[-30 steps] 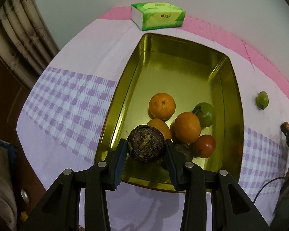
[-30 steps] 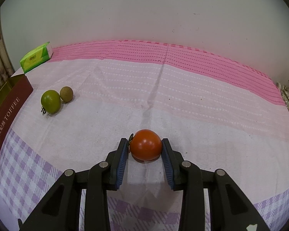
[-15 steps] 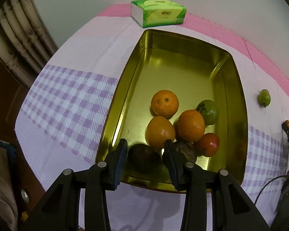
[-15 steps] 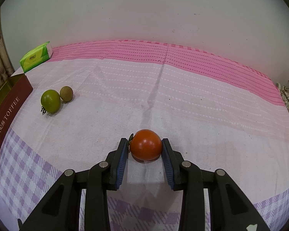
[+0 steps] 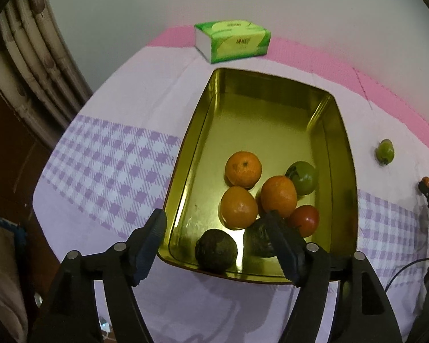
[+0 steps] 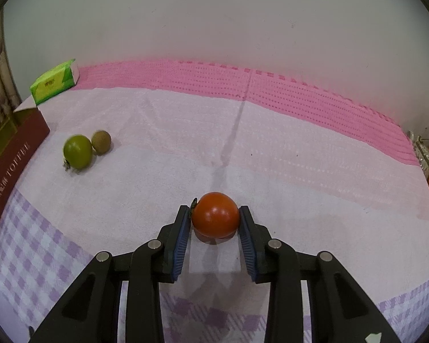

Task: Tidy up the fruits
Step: 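Lower the red tomato into the gold tray and open the right tool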

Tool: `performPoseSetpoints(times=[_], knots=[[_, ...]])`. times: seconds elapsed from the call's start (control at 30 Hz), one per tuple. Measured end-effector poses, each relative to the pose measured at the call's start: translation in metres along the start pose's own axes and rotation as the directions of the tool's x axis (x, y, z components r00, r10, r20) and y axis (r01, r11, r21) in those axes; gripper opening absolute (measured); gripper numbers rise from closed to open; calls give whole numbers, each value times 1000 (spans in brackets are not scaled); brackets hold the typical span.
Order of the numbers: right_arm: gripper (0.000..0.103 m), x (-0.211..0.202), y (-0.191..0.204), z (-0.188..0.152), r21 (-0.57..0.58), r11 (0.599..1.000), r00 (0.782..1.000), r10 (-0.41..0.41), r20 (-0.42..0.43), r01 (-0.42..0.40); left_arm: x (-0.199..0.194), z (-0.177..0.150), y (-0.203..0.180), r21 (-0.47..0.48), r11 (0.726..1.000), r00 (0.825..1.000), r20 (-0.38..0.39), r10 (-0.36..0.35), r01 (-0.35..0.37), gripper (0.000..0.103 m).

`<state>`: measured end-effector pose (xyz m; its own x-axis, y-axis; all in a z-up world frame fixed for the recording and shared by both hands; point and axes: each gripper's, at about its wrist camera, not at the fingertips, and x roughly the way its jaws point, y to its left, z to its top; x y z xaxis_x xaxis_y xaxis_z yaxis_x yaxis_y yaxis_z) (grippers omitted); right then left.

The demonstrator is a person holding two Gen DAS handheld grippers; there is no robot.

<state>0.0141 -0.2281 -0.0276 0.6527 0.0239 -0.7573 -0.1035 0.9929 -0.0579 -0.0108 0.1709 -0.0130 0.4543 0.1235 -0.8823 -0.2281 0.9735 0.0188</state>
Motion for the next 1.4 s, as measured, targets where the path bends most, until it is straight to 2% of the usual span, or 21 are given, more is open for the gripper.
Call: performPoseSetpoints(times=[0.1, 0.2, 0.33, 0.43, 0.53, 0.7, 0.8, 0.93, 1.23, 1.4], knots=[[32, -17, 10, 7, 15, 997, 997, 70, 22, -71, -11, 0, 0, 5, 1000, 999, 51, -13, 13, 74], [32, -36, 39, 18, -24, 987, 986, 158, 50, -157, -25, 2, 2, 9, 1000, 994, 111, -20, 19, 77], [32, -56, 103, 31, -124, 943, 946, 318, 58, -309, -44, 2, 14, -16, 1000, 984, 176, 14, -11, 83], [32, -65, 160, 34, -213, 887, 905, 425, 27, -410, -50, -2, 26, -52, 998, 983, 183, 33, -24, 83], [32, -65, 204, 33, -269, 840, 875, 483, -26, -471, -52, -10, 39, -89, 995, 983, 175, 60, -45, 83], [32, -60, 249, 22, -347, 803, 869, 488, -86, -485, -50, -15, 56, -156, 986, 983, 165, 76, -50, 84], [32, -51, 266, 18, -379, 798, 879, 463, -112, -469, -48, -17, 60, -174, 983, 984, 156, 80, -52, 84], [32, -40, 274, 19, -380, 806, 889, 439, -132, -455, -47, -16, 59, -176, 984, 985, 159, 68, -40, 84], [33, -30, 281, 22, -375, 811, 893, 429, -140, -448, -45, -17, 55, -161, 986, 987, 148, 68, -43, 84], [34, -32, 280, 22, -364, 810, 886, 442, -139, -460, -42, -16, 50, -147, 988, 988, 136, 66, -46, 84]])
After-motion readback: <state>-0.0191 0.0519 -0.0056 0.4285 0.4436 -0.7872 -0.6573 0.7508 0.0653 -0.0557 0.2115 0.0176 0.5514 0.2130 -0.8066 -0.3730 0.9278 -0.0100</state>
